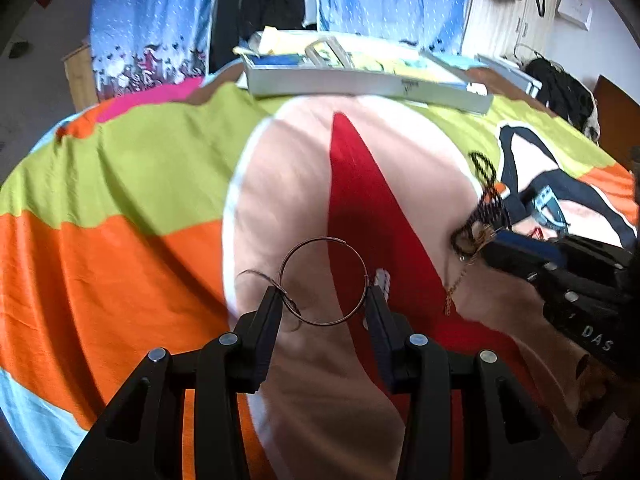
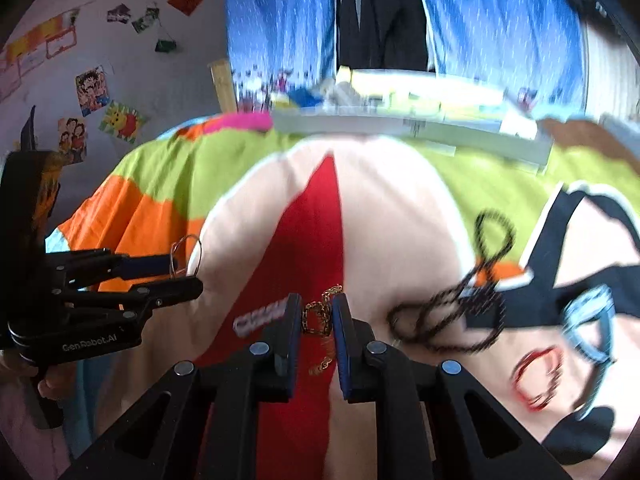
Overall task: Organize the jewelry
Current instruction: 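Carry the hoops and chain into the white tray and open both tools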
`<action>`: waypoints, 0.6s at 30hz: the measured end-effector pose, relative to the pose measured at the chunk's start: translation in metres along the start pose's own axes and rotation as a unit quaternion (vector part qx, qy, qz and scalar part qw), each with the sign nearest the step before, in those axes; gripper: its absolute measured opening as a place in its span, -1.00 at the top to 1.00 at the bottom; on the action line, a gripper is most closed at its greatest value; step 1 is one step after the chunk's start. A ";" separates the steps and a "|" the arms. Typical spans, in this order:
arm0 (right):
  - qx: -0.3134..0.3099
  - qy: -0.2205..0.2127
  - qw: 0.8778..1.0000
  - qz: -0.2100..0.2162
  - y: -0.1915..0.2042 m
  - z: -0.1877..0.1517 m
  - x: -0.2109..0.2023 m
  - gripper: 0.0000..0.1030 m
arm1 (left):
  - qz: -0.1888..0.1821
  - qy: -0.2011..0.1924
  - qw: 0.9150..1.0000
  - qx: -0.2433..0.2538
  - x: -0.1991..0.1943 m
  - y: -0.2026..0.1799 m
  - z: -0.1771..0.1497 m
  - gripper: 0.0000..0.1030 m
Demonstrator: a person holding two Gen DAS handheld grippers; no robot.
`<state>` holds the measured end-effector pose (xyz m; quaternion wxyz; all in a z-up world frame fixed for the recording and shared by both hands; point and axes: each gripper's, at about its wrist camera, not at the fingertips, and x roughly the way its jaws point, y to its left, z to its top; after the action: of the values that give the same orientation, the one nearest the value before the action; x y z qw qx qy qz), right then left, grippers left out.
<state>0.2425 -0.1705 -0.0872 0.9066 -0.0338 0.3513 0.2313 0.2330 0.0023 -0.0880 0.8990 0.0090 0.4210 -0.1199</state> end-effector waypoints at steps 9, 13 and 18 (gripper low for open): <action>-0.016 -0.057 0.998 -0.027 0.000 0.016 -0.019 0.72 | 0.004 -0.048 0.999 -0.007 -0.021 -0.004 0.002 0.28; -0.009 -0.072 0.997 -0.027 -0.006 0.025 -0.022 0.72 | 0.010 -0.074 0.997 -0.001 -0.034 -0.006 0.006 0.28; -0.008 -0.115 0.993 -0.023 -0.019 0.048 -0.027 0.72 | 0.008 -0.114 0.993 -0.002 -0.048 -0.007 0.020 0.28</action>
<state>0.2631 -0.1869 -0.0356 0.9456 -0.0225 0.2420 0.2161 0.2167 0.0034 -0.0379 0.9421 -0.0030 0.3159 -0.1121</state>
